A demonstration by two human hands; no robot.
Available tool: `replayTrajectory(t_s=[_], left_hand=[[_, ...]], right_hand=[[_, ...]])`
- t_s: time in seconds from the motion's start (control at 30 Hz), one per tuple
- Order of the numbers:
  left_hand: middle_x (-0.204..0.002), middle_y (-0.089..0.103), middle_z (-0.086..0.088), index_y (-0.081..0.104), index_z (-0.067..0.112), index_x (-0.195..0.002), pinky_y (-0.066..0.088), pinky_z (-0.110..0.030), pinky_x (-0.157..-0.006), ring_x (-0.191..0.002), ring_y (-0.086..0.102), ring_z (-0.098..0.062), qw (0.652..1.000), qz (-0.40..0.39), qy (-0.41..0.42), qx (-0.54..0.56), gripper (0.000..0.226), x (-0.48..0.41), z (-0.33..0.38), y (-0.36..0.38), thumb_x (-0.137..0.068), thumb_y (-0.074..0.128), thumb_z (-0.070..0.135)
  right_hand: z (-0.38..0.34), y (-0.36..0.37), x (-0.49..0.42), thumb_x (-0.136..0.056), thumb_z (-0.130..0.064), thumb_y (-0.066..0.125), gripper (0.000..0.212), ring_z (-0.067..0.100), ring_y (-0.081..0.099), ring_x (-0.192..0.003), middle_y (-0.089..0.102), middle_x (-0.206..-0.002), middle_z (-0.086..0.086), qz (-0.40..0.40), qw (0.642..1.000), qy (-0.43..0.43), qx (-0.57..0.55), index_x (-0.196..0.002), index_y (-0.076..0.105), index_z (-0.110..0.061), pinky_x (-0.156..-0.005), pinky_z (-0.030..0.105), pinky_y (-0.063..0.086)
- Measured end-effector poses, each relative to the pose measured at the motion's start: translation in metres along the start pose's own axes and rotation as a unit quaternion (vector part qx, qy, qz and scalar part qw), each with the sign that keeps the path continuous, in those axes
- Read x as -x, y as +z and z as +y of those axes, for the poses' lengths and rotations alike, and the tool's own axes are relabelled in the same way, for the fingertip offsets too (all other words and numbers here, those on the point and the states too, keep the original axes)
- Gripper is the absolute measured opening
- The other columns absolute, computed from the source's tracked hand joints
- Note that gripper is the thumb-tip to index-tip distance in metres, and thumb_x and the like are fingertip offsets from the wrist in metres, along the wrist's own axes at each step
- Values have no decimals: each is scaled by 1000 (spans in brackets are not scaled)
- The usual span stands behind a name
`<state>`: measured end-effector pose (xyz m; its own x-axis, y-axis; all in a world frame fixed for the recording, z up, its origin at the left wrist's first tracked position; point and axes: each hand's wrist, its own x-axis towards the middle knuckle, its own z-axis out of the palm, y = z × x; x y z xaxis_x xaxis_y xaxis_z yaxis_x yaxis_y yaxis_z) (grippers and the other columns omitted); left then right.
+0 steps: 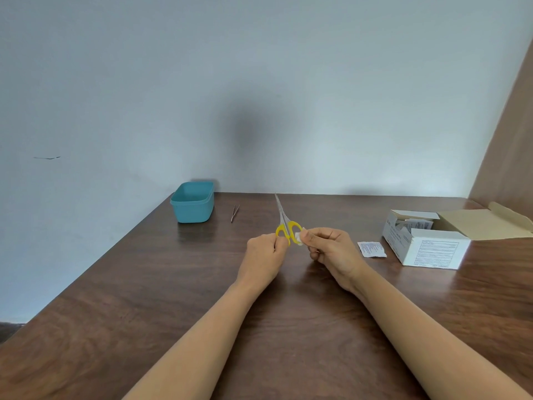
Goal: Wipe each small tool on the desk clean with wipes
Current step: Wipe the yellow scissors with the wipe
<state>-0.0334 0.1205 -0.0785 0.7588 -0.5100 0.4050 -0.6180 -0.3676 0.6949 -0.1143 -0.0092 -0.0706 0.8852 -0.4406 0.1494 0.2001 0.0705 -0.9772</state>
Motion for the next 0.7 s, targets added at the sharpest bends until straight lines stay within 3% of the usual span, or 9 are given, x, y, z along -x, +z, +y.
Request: replayTrajectory(t_s=[0.13, 0.3, 0.43, 0.57, 0.7], left_hand=[[-50, 29, 1, 26, 15, -52, 24, -35, -56, -61, 35, -29, 998, -18, 38, -42, 47, 2, 0, 2, -95, 42, 25], [-51, 33, -1, 25, 17, -54, 28, -35, -56, -64, 45, -38, 993, -44, 71, -79, 41, 4, 0, 4, -88, 32, 38], [-56, 39, -5, 27, 16, -55, 29, -36, -57, -67, 49, -40, 987, -55, 89, -119, 44, 6, 0, 7, -96, 38, 30], [-56, 42, -6, 28, 15, -56, 30, -35, -56, -63, 47, -36, 984, -61, 102, -129, 45, 8, 3, 7, -97, 40, 29], [-53, 35, -3, 27, 16, -55, 28, -36, -55, -65, 47, -41, 990, -53, 86, -98, 46, 7, 2, 7, -97, 41, 28]], right_hand=[[0, -3, -3, -81, -14, 71, 19, 12, 31, -57, 36, -59, 5, 32, 998, 16, -44, -63, 75, -12, -54, 22, 30], [2, -5, -6, -78, -12, 74, 18, 12, 33, -54, 39, -52, 1, 51, 998, 13, -47, -60, 74, -12, -52, 21, 32], [4, -6, -5, -68, -24, 79, 13, 14, 32, -58, 50, -55, 3, 52, 998, -35, -9, -64, 75, -11, -57, 27, 28], [6, -4, -4, -74, -21, 77, 14, 12, 50, -59, 67, -66, 6, 68, 996, -45, -19, -72, 75, -8, -63, 26, 40], [2, -2, -4, -77, -26, 76, 14, 11, 40, -60, 59, -61, -1, 72, 997, -31, 17, -73, 77, -12, -59, 24, 34]])
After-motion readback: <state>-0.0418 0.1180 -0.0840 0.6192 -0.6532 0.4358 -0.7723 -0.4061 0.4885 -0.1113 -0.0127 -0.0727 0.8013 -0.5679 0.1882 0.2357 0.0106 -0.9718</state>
